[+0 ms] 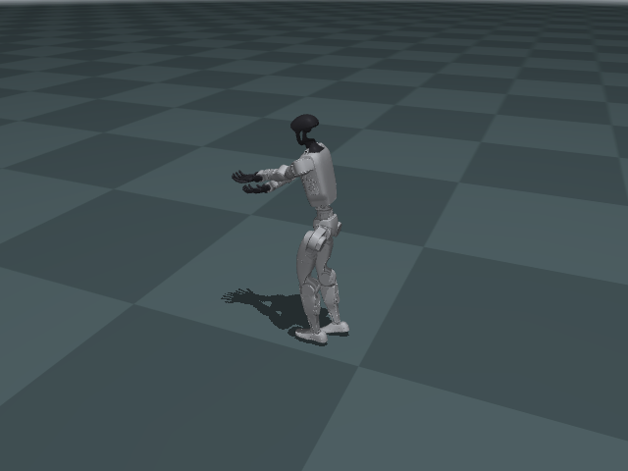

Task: Dance

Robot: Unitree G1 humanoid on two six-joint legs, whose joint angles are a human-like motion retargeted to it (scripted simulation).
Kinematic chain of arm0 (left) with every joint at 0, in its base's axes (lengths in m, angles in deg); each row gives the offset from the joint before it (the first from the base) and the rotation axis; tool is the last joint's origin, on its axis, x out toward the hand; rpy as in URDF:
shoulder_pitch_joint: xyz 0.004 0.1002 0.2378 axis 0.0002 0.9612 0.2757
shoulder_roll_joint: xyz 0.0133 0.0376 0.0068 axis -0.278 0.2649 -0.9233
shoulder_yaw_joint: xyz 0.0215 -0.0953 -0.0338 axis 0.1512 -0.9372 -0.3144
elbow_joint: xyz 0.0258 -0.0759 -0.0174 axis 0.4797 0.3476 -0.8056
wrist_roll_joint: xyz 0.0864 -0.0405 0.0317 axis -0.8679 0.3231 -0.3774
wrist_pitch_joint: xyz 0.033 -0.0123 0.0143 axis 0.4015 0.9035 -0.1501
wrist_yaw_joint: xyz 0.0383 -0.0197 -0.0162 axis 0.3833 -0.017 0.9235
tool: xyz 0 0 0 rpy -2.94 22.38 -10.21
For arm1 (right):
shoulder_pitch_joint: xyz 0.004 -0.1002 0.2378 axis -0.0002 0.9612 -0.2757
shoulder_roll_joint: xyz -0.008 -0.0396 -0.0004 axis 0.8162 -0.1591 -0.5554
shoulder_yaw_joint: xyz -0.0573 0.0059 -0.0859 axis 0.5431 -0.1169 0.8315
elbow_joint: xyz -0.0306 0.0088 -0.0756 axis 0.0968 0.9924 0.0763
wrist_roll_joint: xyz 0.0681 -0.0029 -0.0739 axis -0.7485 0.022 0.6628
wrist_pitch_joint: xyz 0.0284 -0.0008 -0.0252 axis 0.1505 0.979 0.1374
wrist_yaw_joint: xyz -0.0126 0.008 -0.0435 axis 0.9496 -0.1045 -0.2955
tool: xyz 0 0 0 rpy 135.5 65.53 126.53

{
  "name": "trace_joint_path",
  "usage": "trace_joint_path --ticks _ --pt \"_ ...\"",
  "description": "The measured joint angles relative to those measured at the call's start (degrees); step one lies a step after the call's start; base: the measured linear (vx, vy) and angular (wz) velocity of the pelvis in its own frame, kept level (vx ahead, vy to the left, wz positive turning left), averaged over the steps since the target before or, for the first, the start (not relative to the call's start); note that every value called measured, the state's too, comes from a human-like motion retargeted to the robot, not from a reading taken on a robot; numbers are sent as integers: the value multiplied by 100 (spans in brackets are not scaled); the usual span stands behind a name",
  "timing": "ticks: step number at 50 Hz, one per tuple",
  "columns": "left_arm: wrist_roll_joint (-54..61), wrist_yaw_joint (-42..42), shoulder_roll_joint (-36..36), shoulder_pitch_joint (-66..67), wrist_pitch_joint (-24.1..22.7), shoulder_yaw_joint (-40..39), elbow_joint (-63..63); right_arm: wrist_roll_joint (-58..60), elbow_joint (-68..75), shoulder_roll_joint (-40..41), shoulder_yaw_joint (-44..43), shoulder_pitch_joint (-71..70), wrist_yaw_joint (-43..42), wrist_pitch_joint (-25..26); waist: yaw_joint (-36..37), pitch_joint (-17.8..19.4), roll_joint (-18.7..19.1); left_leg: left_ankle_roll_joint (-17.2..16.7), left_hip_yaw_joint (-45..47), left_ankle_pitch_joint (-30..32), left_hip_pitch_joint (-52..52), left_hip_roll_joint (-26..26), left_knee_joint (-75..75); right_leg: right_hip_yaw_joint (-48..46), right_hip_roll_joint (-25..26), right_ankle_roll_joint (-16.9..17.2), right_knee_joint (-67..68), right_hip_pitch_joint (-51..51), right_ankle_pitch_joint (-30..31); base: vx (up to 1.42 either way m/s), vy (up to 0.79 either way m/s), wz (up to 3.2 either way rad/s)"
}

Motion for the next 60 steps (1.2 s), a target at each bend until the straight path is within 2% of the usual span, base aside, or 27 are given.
trace_joint_path --ticks 2,3,5,7,8,11,12,15,18,20,23,27,30,34,37,40,43,45,48,52,53,55,57,58,60 --pt "97 18 18 -77 -24 18 -125 76 -51 -74 174 -81 -168 -41 7 -48 50 -81 206 -80 32 211 -57 640 234 130 410 -154 -102 -3 13 9" --pt "98 -10 54 -107 -10 9 -186 132 -101 -112 238 -110 -215 -65 21 -78 79 -124 230 -98 48 274 -78 1026 368 347 613 -206 -253 -3 16 32" --pt "75 -130 129 -114 76 -6 -297 291 -158 -221 415 -123 -205 -69 -36 -156 163 -262 -25 -85 -9 333 -18 1738 631 413 1002 -301 -665 4 14 67" --pt "119 -283 189 -45 202 24 -356 557 -119 -435 722 -103 -199 39 -215 -250 241 -454 -284 -13 -69 415 18 2123 743 138 1160 -322 -1012 6 6 131" --pt "155 -346 227 1 253 43 -364 717 -83 -570 892 -90 -223 98 -319 -287 234 -548 -369 60 -94 419 12 2352 767 179 1095 -259 -993 -1 3 176" --pt "245 -509 371 174 388 107 -350 1223 -123 -1074 1490 -67 -288 266 -660 -314 202 -914 -850 425 -131 344 -163 3525 1146 -91 779 81 -630 -8 -2 214" --pt "271 -591 405 245 446 139 -329 1426 -205 -1268 1717 -64 -302 337 -744 -301 205 -1085 -974 562 -137 345 -263 3630 1218 -244 629 182 -616 -13 -6 207" --pt "201 -804 463 500 622 290 -84 2074 -585 -2020 2515 -53 -240 642 -719 -284 142 -1783 -1097 751 -158 440 -669 2249 898 -1049 135 274 -688 -22 -4 162" --pt "-22 -900 571 824 724 525 323 2826 -1374 -3178 3371 157 32 1197 -405 -201 -84 -1810 -885 576 -16 50 -836 2053 521 -876 88 361 -790 -14 13 133" --pt "-240 -996 631 1137 766 639 612 3445 -2040 -3856 3626 369 418 1451 -243 -249 -181 -1669 -678 389 -28 386 -588 1553 533 -1015 -210 260 -525 -20 -38 142" --pt "-421 -1242 299 1794 918 705 1037 4219 -2826 -4456 3918 431 928 1345 -442 -373 -344 -817 134 377 221 459 -85 1166 243 -964 -488 233 -499 -8 -4 131" --pt "-820 -1595 -448 2853 1119 601 1682 4880 -3589 -5058 4265 292 1149 730 -1031 -615 -494 -485 650 473 838 563 317 582 -100 -653 -676 202 -593 7 3 165" --pt "-1314 -1619 -872 3760 1175 502 2013 5483 -3987 -5733 4353 269 950 67 -1141 -733 -554 -323 1000 589 1360 646 399 96 -305 -510 -737 160 -712 11 -2 163" --pt "-2124 -1663 -1411 5101 1375 -4 1885 6804 -4465 -6757 4324 354 90 -1032 -1309 -874 -660 15 1765 1033 1972 874 389 -516 -556 -433 -843 179 -863 16 -2 176" --pt "-2605 -1633 -1858 5935 1442 -509 1618 8186 -4806 -7461 4276 402 -1112 -1777 -1651 -972 -622 239 1982 1661 2211 1038 316 -987 -725 -453 -896 211 -851 21 4 225" --pt "-3074 -1701 -2361 6640 1413 -975 1440 9537 -5016 -7997 4117 552 -2607 -2047 -1880 -1040 -499 201 2144 2212 2307 1188 113 -1263 -749 -525 -882 186 -835 26 0 231" --pt "-3410 -1831 -2881 7176 1568 -1481 1302 10226 -5090 -8474 3767 832 -3667 -2107 -1919 -1060 -342 -104 2398 1918 2290 1254 -156 -1644 -743 -554 -859 182 -886 30 -2 227" --pt "-3457 -2019 -3176 7492 1701 -1802 1211 10666 -5081 -8833 3467 1019 -4070 -2183 -1840 -1069 -140 -531 2777 1917 2245 1356 -476 -1961 -668 -573 -875 207 -900 38 2 213" --pt "-3443 -2193 -3557 7845 1801 -2355 1159 11298 -4980 -9180 2697 1569 -4966 -1983 -1646 -1144 130 -641 3763 1665 2184 1533 -799 -2517 -711 -653 -849 260 -935 47 5 211" --pt "-3253 -2246 -4165 8191 1894 -3116 1181 11799 -4715 -9390 1264 2726 -6600 -1960 -1670 -1181 366 -774 3727 1367 1784 1566 -871 -3638 -975 -409 -847 551 -1095 47 6 242" --pt "-3229 -2211 -4320 8250 1883 -3311 1188 11962 -4599 -9438 826 3100 -7005 -1965 -1653 -1210 387 -740 3710 1294 1670 1541 -853 -3898 -1049 -330 -883 634 -1125 50 7 230" --pt "-3214 -2159 -4705 8295 1853 -3689 1213 12372 -4387 -9344 -585 4369 -7850 -1854 -1548 -1227 351 -597 3592 1139 1438 1465 -772 -4258 -1162 -168 -961 798 -1167 48 5 215" --pt "-3116 -2056 -5226 8130 1803 -3857 1236 12549 -4354 -8861 -2748 6379 -8381 -1624 -1246 -1169 283 -762 3260 1039 1252 1439 -744 -4375 -1143 -45 -1012 919 -1210 43 5 193" --pt "-3032 -1988 -5451 8008 1762 -3875 1257 12498 -4300 -8622 -3556 7117 -8536 -1518 -1056 -1133 274 -843 3012 986 1171 1396 -728 -4360 -1142 -18 -1012 956 -1242 48 8 172" --pt "-2892 -1803 -5799 7794 1678 -3961 1276 12322 -4074 -8254 -4605 7985 -8759 -1406 -719 -1069 310 -948 2568 913 1087 1298 -724 -4206 -1153 -71 -982 1017 -1303 49 10 157"
